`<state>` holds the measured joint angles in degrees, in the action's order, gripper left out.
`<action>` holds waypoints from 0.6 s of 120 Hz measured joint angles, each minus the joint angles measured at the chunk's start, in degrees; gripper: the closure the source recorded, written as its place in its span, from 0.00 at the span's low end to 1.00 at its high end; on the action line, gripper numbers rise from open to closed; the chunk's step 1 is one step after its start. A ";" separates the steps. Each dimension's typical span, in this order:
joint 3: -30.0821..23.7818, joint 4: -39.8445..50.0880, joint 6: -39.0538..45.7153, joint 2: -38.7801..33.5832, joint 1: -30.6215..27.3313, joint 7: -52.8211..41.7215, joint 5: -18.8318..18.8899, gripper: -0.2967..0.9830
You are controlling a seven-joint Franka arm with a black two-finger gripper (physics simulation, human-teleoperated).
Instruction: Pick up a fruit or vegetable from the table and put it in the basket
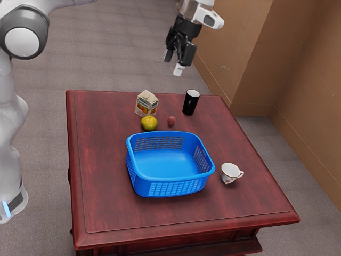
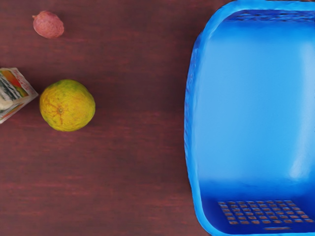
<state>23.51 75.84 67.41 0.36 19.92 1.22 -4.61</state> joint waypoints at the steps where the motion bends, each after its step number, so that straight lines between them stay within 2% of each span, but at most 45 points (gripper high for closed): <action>1: 0.00 0.00 0.42 0.01 -0.12 0.02 -0.01 0.25; 33: -0.06 -0.33 7.65 -0.06 -5.34 0.50 -0.20 0.25; 40: -2.18 -11.06 6.98 -0.42 -8.68 0.69 1.62 0.25; 47: -4.06 -14.12 6.31 -0.07 -12.33 0.63 2.83 0.25; 64: -5.70 -13.84 5.58 6.13 -19.87 -0.35 3.37 0.25; 72: -5.79 -13.01 5.75 11.06 -20.47 -0.98 2.32 0.25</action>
<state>17.71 62.83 73.16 11.42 -0.55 0.24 -2.29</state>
